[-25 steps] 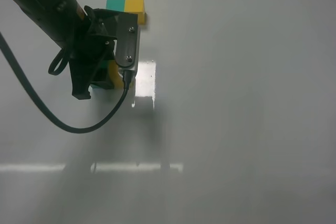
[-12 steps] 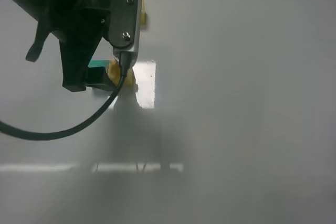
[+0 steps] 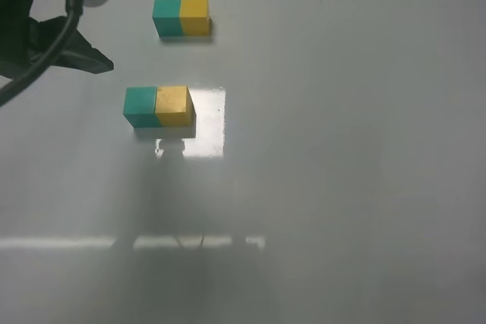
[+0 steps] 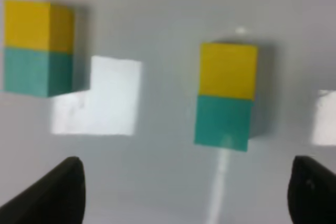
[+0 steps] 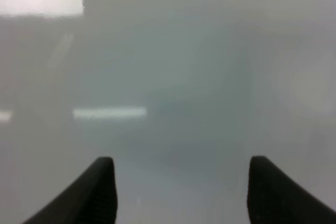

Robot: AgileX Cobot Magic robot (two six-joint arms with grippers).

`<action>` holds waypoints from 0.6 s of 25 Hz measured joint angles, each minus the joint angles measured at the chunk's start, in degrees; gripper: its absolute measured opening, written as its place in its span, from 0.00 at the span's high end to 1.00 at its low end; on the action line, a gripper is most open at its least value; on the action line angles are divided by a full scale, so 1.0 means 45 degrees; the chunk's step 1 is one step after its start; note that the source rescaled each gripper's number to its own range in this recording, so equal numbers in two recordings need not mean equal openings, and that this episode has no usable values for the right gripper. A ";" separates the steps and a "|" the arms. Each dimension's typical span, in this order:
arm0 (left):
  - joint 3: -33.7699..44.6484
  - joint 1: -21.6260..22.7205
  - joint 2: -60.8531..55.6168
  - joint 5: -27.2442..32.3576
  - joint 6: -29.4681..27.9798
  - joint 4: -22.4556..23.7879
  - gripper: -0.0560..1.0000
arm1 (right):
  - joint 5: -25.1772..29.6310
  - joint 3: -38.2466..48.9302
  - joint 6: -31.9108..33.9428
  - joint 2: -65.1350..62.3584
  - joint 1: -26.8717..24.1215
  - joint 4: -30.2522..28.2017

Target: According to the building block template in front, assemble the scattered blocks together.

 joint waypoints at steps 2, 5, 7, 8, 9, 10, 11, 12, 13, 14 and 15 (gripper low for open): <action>0.0000 0.0071 -0.0398 0.0000 -0.0953 0.0576 0.22 | 0.0000 0.0000 0.0000 0.0000 0.0000 0.0000; 0.0084 0.0792 -0.0898 -0.0016 -0.2744 0.1010 0.24 | 0.0000 0.0000 0.0000 0.0000 0.0000 0.0000; 0.0554 0.1710 -0.1288 -0.0035 -0.3418 0.1175 0.24 | 0.0000 0.0000 0.0000 0.0000 0.0000 0.0000; 0.0992 0.2321 -0.1542 -0.0035 -0.3637 0.1175 0.24 | 0.0000 0.0000 0.0000 0.0000 0.0000 0.0000; 0.1546 0.2999 -0.1844 -0.0035 -0.3760 0.1065 0.24 | 0.0000 0.0000 0.0000 0.0000 0.0000 0.0000; 0.2092 0.3597 -0.2132 -0.0035 -0.3852 0.0811 0.24 | 0.0000 0.0000 0.0000 0.0000 0.0000 0.0000; 0.2824 0.4352 -0.2515 -0.0023 -0.3891 0.0540 0.24 | 0.0000 0.0000 0.0000 0.0000 0.0000 0.0000; 0.3609 0.5119 -0.2936 -0.0009 -0.3950 0.0157 0.24 | 0.0000 0.0000 0.0000 0.0000 0.0000 0.0000; 0.4405 0.5766 -0.3402 -0.0003 -0.4014 -0.0293 0.24 | 0.0000 0.0000 0.0000 0.0000 0.0000 0.0000; 0.5064 0.6519 -0.3819 0.0010 -0.4111 -0.0751 0.24 | 0.0000 0.0000 0.0000 0.0000 0.0000 0.0000; 0.5849 0.7235 -0.4357 0.0010 -0.4167 -0.1137 0.25 | 0.0000 0.0000 0.0000 0.0000 0.0000 0.0000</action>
